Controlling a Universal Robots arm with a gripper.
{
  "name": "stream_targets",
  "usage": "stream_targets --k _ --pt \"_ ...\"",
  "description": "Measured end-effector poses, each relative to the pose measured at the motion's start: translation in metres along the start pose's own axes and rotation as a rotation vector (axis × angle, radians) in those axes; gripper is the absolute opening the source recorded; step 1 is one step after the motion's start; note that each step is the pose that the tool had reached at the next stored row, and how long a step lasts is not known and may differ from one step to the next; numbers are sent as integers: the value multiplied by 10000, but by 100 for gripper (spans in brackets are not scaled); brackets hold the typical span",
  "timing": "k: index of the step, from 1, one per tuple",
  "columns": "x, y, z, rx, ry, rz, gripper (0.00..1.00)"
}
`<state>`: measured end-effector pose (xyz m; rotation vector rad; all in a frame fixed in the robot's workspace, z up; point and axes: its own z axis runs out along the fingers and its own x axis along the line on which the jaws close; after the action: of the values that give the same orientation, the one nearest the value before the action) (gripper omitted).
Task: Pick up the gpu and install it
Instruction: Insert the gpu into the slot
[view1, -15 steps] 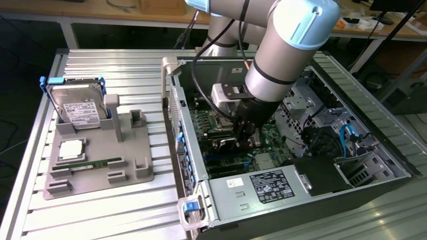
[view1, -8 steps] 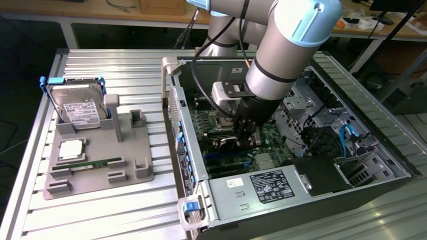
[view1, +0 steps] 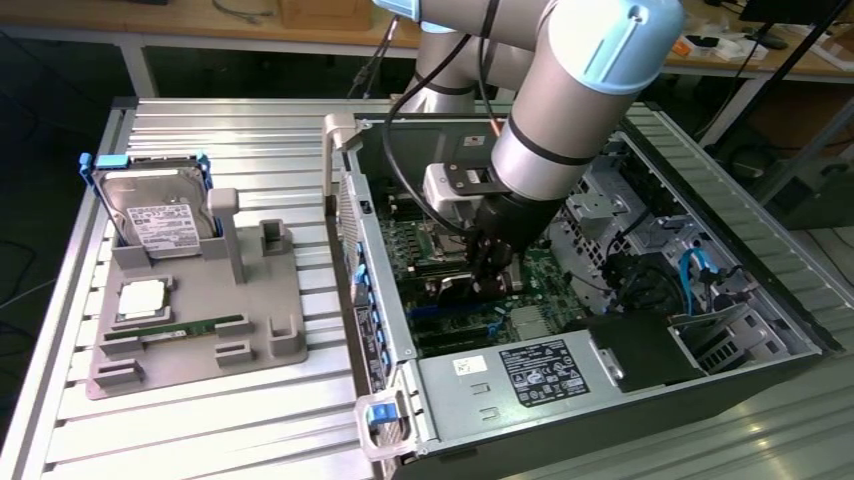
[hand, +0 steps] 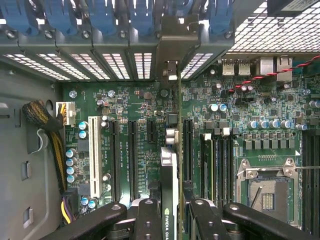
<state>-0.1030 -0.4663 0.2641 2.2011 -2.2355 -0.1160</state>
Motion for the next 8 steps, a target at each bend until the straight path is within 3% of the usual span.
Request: stream_targets --k 8 --pt "5 -1 32 -7 0 2 27"
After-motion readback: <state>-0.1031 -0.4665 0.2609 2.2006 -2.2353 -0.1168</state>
